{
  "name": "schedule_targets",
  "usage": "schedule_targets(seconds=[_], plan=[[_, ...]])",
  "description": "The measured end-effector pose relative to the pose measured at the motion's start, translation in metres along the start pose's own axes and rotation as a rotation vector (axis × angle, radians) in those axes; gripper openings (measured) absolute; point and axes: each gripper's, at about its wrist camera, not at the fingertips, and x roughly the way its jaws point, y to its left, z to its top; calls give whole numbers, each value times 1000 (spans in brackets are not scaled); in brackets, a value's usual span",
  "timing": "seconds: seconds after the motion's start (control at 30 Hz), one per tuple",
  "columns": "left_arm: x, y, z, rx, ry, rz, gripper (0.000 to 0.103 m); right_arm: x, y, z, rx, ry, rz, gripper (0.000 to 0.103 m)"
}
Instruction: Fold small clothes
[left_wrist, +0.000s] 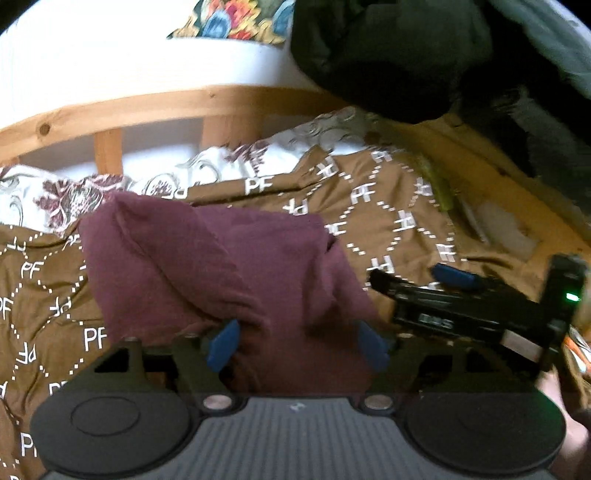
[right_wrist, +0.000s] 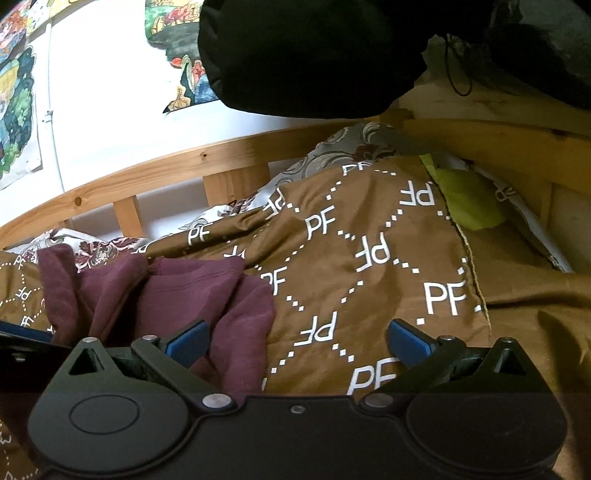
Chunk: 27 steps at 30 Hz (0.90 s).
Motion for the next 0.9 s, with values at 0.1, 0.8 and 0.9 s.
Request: schedule_targets(seconds=[0.1, 0.8, 0.9], plan=[[-20, -6, -5, 26, -52, -11, 90, 0, 0, -1, 7, -13, 3, 102], [-11, 28, -65, 190, 75, 350, 91, 51, 66, -2, 168, 92, 626, 98], [-10, 34, -67, 170, 85, 337, 81, 63, 69, -5, 158, 113, 617, 92]])
